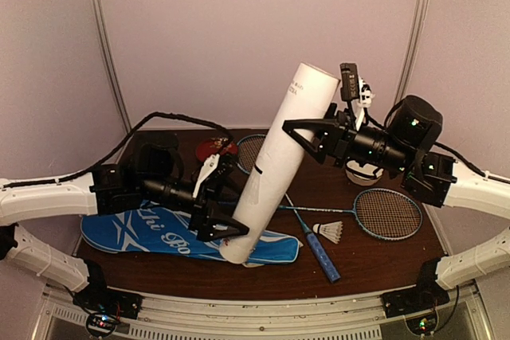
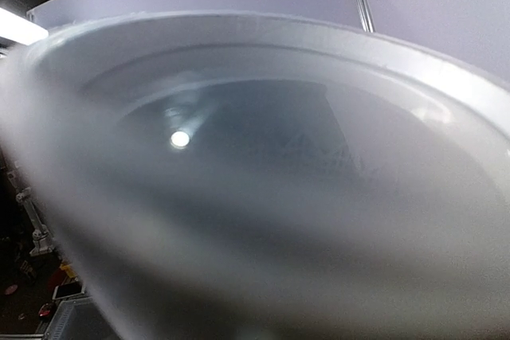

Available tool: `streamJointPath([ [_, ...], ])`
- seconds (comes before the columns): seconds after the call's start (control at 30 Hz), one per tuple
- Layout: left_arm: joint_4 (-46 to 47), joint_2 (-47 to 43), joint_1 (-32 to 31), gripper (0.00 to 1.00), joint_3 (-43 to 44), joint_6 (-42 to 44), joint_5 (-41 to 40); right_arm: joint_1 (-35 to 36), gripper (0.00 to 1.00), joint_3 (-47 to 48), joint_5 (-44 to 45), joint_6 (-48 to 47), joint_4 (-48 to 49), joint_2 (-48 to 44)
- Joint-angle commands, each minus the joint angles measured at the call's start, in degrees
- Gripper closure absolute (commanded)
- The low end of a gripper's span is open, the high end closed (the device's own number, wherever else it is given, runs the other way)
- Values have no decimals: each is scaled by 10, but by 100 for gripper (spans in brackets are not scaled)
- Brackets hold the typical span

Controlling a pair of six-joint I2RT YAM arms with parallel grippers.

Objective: Pack up the badminton gear

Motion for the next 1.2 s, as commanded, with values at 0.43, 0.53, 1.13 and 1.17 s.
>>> streamJointPath([
  [0.43,28,33,-43,2,128,-30,-248,25,44,-14,158,6,27,22],
  [0.53,10,60,-61,2,157,-27,-310,37,44,4,221,16,-3,37],
  [1.13,7,130,-66,2,178,12,-378,62,45,-34,246,78,75,46],
  [1.17,11,131,-66,3,177,13,-379,62,45,-36,248,76,76,44],
])
